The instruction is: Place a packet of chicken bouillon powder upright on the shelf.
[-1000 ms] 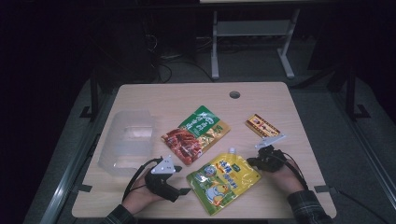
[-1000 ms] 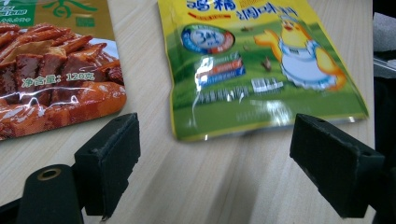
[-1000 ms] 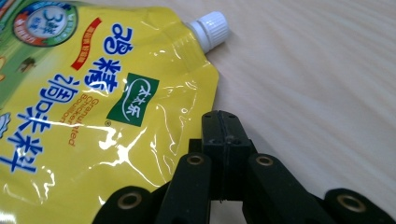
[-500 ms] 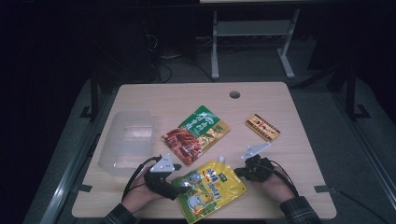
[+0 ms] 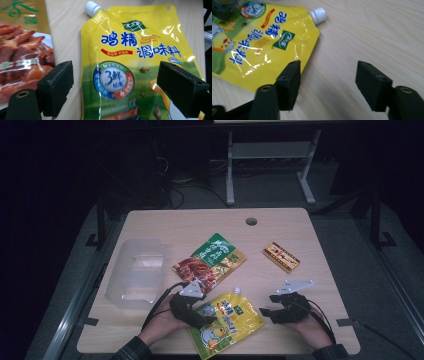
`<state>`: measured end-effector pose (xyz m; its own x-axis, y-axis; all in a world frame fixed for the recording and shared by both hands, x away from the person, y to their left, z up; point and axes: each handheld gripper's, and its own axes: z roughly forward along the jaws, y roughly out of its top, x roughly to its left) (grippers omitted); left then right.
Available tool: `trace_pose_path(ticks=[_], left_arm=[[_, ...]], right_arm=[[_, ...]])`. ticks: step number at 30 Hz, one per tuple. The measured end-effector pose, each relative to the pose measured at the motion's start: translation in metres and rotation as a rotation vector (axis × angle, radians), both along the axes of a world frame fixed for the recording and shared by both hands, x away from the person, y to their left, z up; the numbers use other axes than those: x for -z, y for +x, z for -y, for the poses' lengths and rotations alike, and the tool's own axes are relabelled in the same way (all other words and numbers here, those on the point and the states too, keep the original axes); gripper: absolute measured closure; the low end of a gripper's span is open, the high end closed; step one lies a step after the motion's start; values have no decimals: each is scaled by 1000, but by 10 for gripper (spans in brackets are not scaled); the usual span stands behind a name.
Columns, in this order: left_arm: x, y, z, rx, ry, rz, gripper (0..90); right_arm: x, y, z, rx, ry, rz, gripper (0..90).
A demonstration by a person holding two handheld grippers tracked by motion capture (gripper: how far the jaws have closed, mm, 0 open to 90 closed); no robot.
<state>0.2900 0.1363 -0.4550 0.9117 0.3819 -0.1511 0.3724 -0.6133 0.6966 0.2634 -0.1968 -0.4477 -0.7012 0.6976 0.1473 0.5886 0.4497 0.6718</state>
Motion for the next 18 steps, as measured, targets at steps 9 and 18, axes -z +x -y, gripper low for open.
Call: trace_pose_path(ticks=[9, 18], left_arm=[[10, 7, 13, 6, 16, -59, 129], [8, 5, 19, 12, 46, -66, 202]], right_arm=[[2, -12, 9, 20, 5, 8, 318], [1, -12, 8, 27, 7, 21, 317]])
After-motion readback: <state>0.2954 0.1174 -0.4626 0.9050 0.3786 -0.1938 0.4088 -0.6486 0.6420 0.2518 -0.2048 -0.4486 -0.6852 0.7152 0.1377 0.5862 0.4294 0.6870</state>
